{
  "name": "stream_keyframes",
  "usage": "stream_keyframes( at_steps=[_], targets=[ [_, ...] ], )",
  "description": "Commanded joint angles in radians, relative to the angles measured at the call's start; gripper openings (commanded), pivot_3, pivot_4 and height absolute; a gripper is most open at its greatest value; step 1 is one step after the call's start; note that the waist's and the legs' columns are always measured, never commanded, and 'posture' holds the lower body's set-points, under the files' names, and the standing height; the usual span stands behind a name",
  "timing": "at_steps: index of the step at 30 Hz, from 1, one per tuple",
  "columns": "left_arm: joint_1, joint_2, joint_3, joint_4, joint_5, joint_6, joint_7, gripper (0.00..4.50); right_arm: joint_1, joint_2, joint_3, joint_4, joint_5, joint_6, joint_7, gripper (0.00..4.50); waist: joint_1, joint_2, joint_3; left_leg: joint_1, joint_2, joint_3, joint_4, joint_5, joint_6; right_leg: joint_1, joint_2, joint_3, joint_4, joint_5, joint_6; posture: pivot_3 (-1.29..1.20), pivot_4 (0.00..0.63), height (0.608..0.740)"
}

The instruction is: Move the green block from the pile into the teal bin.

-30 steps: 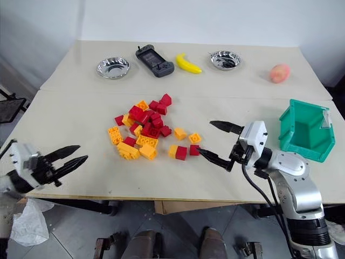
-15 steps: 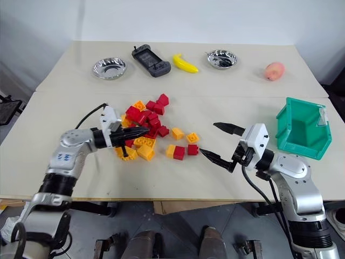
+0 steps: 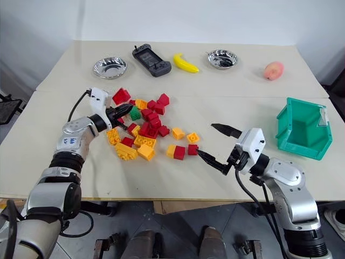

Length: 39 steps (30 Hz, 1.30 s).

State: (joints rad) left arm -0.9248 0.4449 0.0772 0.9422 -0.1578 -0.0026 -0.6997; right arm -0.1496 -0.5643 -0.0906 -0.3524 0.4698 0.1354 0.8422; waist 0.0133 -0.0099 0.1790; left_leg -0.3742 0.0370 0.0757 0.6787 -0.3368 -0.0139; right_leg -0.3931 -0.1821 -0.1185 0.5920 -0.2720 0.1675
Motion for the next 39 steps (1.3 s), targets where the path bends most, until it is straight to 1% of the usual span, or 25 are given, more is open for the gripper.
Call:
stream_keyframes(
  at_steps=[1,4,6,8,11,13,15,16,17,20,22,23,25,27,30,32,35,37,39],
  targets=[
    [-0.005,0.006,-0.043,-0.031,0.027,0.025,-0.091,0.03,-0.001,0.004,-0.010,-0.042,0.010,-0.007,-0.009,4.50,0.003,0.000,0.000,0.000,0.000,0.000,0.000,0.000,0.000,0.000,0.000,0.000,0.000,0.000,0.000,0.00,0.150,0.740],
    [0.036,0.016,-0.063,-0.118,-0.003,0.031,-0.233,0.03,0.002,0.004,-0.007,-0.045,0.011,-0.006,-0.011,4.50,0.004,0.000,0.000,0.000,0.000,0.000,0.001,0.000,0.000,0.000,0.000,0.000,0.000,0.000,0.000,0.00,0.150,0.740],
    [0.095,0.038,-0.063,-0.235,-0.052,0.047,-0.346,0.03,0.002,0.003,-0.005,-0.045,0.012,-0.006,-0.011,4.50,0.003,0.000,0.000,0.000,0.000,0.000,0.001,0.000,0.000,0.000,0.000,0.000,0.000,0.000,0.000,0.00,0.150,0.740],
    [0.154,0.067,-0.051,-0.322,-0.084,0.078,-0.413,0.03,0.004,0.003,-0.005,-0.044,0.013,-0.006,-0.010,4.50,-0.004,0.000,0.000,0.000,0.000,0.000,0.000,0.000,0.000,0.000,0.000,0.000,0.000,0.000,0.000,0.00,0.150,0.740],
    [0.232,0.121,-0.008,-0.396,-0.118,0.111,-0.439,0.03,0.002,0.006,0.000,-0.039,0.013,-0.008,-0.005,4.50,-0.018,0.000,0.000,0.000,0.000,0.000,0.000,0.000,0.000,-0.001,0.000,0.000,0.001,0.000,0.000,0.00,0.150,0.740],
    [0.277,0.154,0.045,-0.421,-0.154,0.106,-0.435,0.03,0.000,0.008,0.005,-0.034,0.012,-0.011,-0.001,4.50,-0.020,0.000,0.000,0.000,0.000,0.000,0.000,0.000,0.000,-0.001,0.000,0.001,0.001,0.000,0.000,0.00,0.150,0.740],
    [0.329,0.172,0.160,-0.448,-0.251,0.087,-0.441,0.03,-0.005,0.012,0.011,-0.026,0.011,-0.015,0.003,4.50,-0.018,0.000,0.000,0.000,0.001,0.000,0.000,0.000,0.000,-0.001,0.000,0.001,0.001,0.000,0.000,0.00,0.150,0.740],
    [0.347,0.187,0.207,-0.438,-0.264,0.086,-0.403,0.03,-0.008,0.014,0.015,-0.022,0.010,-0.016,0.006,4.50,-0.018,0.000,0.000,0.000,0.001,0.000,0.000,0.000,0.000,-0.001,0.000,0.001,0.001,0.000,0.000,0.00,0.150,0.740],
    [0.364,0.205,0.245,-0.418,-0.258,0.065,-0.358,0.20,-0.011,0.017,0.017,-0.018,0.009,-0.018,0.008,4.50,-0.018,0.000,0.000,0.000,0.001,0.000,0.000,0.000,0.000,-0.001,0.000,0.001,0.001,0.000,0.000,0.00,0.150,0.740],
    [0.456,0.270,0.325,-0.404,-0.246,0.014,-0.315,0.84,-0.016,0.020,0.022,-0.010,0.007,-0.022,0.015,4.50,-0.018,0.000,0.000,0.000,0.001,-0.001,0.001,0.000,0.000,-0.001,0.000,0.001,0.001,0.000,0.000,0.00,0.150,0.740],
    [0.525,0.313,0.375,-0.400,-0.240,-0.023,-0.299,1.49,-0.021,0.020,0.022,-0.004,0.007,-0.023,0.019,4.50,-0.019,0.000,0.000,0.000,0.001,-0.001,0.000,-0.001,0.000,-0.001,0.000,0.001,0.001,0.000,0.000,0.00,0.150,0.740],
    [0.556,0.331,0.397,-0.392,-0.237,-0.038,-0.287,1.75,-0.024,0.019,0.022,0.001,0.007,-0.025,0.022,4.50,-0.019,0.000,0.000,0.000,0.001,-0.001,0.000,-0.001,0.000,-0.001,0.000,0.001,0.001,0.000,0.000,0.00,0.150,0.740],
    [0.590,0.346,0.422,-0.387,-0.243,-0.046,-0.267,2.31,-0.028,0.019,0.022,0.009,0.005,-0.028,0.026,4.50,-0.017,0.000,0.000,0.000,0.001,-0.001,0.000,-0.001,0.000,-0.001,0.000,0.001,0.001,0.000,0.000,0.00,0.150,0.740],
    [0.614,0.348,0.425,-0.403,-0.246,-0.048,-0.262,2.87,-0.029,0.018,0.021,0.013,0.004,-0.029,0.029,4.50,-0.008,0.000,0.000,0.000,0.001,-0.001,0.001,-0.001,0.000,0.000,0.000,0.000,0.001,0.000,0.000,0.00,0.150,0.740],
    [0.629,0.330,0.391,-0.454,-0.226,-0.061,-0.257,3.79,-0.028,0.017,0.023,0.013,0.003,-0.029,0.032,4.50,-0.001,0.000,0.000,0.000,0.001,-0.001,0.001,-0.001,0.000,0.000,0.000,0.000,0.001,0.000,0.000,0.00,0.150,0.740],
    [0.593,0.311,0.343,-0.475,-0.213,-0.043,-0.247,4.39,-0.031,0.019,0.023,0.012,0.002,-0.026,0.031,4.50,0.001,0.000,0.000,0.000,0.001,-0.001,0.001,-0.001,0.000,0.000,0.000,0.000,0.001,0.000,0.000,0.00,0.150,0.740],
    [0.464,0.268,0.237,-0.462,-0.168,0.010,-0.208,4.46,-0.033,0.020,0.024,0.008,0.002,-0.021,0.027,4.50,0.013,0.000,0.000,0.000,0.001,-0.001,0.002,-0.001,0.000,0.000,0.000,0.000,0.002,0.000,0.000,0.00,0.150,0.740],
    [0.329,0.235,0.162,-0.379,-0.108,0.022,-0.182,4.46,-0.030,0.019,0.024,-0.002,0.004,-0.015,0.023,4.50,0.015,-0.001,-0.001,0.000,0.001,-0.001,0.003,-0.001,0.000,0.000,0.000,0.000,0.002,0.000,0.000,0.00,0.150,0.740],
    [0.228,0.214,0.117,-0.289,-0.069,0.014,-0.176,4.46,-0.027,0.017,0.023,-0.011,0.007,-0.008,0.020,4.50,0.011,-0.002,-0.001,-0.001,0.000,-0.001,0.003,-0.001,0.000,0.000,0.000,-0.001,0.002,0.000,0.000,0.00,0.150,0.740]
  ],
)
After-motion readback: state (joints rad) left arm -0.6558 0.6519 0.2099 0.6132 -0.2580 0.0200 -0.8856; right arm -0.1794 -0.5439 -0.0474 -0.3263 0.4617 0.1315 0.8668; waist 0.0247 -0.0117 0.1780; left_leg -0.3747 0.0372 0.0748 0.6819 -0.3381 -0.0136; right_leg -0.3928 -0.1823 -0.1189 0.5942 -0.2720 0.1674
